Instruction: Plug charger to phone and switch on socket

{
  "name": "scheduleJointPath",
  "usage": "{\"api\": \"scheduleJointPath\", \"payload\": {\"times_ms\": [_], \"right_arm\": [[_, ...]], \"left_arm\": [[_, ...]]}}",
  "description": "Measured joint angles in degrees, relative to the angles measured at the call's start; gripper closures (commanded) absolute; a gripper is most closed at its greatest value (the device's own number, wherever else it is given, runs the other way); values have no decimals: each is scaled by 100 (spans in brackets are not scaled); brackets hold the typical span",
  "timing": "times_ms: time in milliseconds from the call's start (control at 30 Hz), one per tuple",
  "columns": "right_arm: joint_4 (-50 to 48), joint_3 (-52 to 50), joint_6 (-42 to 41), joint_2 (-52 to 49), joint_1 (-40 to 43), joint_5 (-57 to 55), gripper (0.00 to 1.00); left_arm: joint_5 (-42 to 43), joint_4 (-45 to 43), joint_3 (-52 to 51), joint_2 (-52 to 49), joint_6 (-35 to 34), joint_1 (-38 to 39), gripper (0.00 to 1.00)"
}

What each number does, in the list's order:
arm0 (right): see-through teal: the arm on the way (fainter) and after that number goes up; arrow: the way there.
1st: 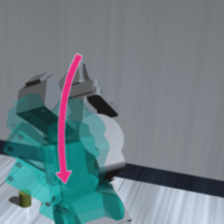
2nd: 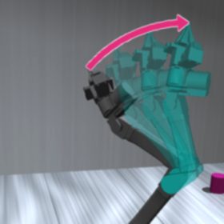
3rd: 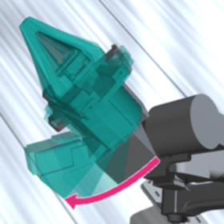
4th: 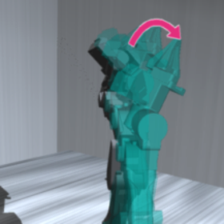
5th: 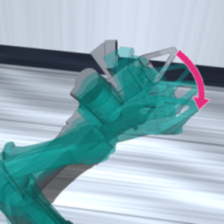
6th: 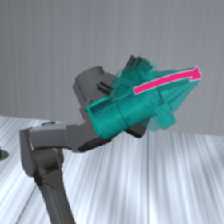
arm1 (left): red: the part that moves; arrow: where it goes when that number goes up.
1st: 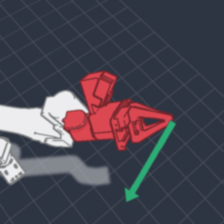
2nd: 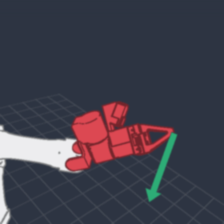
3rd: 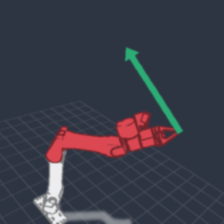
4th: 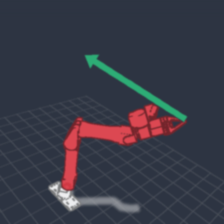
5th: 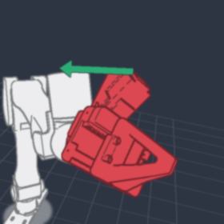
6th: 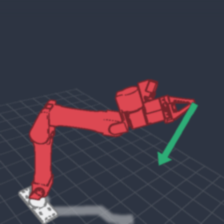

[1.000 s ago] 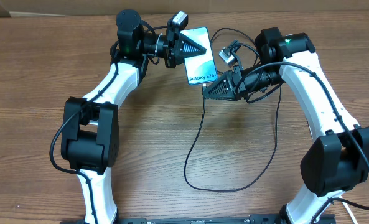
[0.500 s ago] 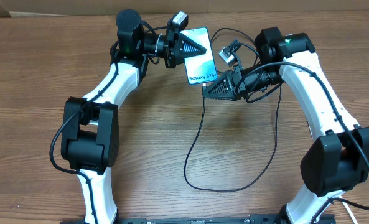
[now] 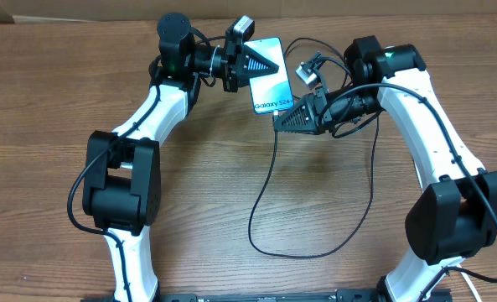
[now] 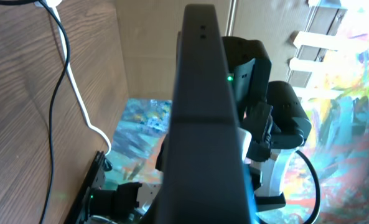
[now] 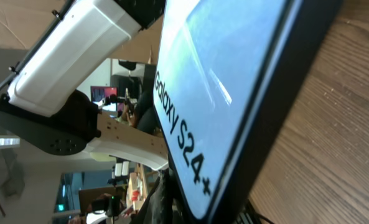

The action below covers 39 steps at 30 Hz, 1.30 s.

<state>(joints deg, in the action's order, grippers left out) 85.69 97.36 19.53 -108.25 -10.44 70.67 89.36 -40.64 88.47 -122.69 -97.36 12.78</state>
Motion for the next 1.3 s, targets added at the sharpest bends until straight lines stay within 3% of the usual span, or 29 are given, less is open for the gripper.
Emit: {"api": "scheduleJointPath", "payload": {"times_ms": [867,1100,1300], "right_arm": [[44,0,-9,0,-7,72,96],[37,0,-66,0,-52,136,96],[39,0,-92,0,-52,157,96]], "left_arm": [[-33,-4,0,0,-66,2,96],[20,-791,0,0,-479,13,96],[20,-866,0,0,-632,28,96]]}}
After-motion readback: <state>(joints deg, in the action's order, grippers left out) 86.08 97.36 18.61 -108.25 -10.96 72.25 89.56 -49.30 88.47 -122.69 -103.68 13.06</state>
